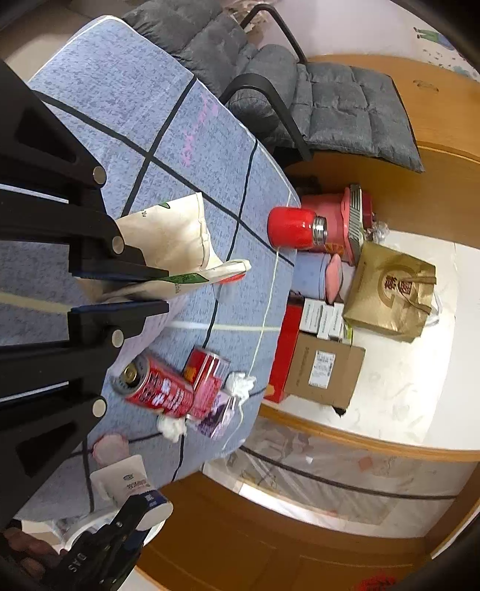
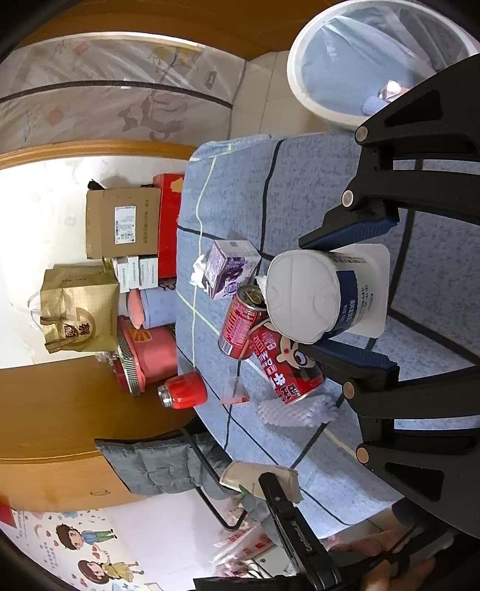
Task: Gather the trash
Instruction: 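Grasp the beige paper bag with the left tool while the right tool grasps the white yogurt cup, then carry both items over the wastebasket and open both tools to drop them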
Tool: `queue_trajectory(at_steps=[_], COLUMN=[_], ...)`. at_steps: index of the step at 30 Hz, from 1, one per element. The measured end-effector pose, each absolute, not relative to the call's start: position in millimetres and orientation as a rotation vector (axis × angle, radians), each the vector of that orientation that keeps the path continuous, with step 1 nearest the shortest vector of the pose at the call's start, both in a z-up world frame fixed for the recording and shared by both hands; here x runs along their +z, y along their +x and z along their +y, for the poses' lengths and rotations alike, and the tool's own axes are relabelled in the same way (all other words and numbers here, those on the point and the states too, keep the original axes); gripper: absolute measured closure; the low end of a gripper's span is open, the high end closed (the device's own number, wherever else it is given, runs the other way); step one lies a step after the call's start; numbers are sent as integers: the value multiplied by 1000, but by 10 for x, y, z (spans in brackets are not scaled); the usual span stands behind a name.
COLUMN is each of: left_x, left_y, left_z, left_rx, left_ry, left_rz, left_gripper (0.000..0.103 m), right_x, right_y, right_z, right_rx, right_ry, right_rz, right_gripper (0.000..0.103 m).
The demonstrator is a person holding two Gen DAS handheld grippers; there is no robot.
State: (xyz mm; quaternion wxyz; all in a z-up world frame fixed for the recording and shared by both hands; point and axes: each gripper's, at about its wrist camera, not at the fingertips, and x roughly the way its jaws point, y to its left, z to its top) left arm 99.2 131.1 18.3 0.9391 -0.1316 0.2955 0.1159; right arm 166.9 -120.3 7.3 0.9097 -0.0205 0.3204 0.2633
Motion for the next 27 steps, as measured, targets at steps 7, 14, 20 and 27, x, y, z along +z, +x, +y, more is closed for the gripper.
queue_trajectory(at_steps=[7,14,20,27], left_x=[285,310,292,263], left_y=[841,872,943,1116], left_z=[1127,791,476,56], left_rx=[130,19,-72,-188], left_ry=[-283,-270,-250,-221], left_rz=[587,608,628,656], left_gripper=[94,94,94,94], right_x=[121,175,175,182], right_y=[1542,1461,1415,1417], right_z=[-1402,-1635,-1873,-2197], right_rx=[518,486,443,378], right_ry=[-16,15,39,64], right_rz=[651,642,644,641], right_gripper=[53,53,53,53])
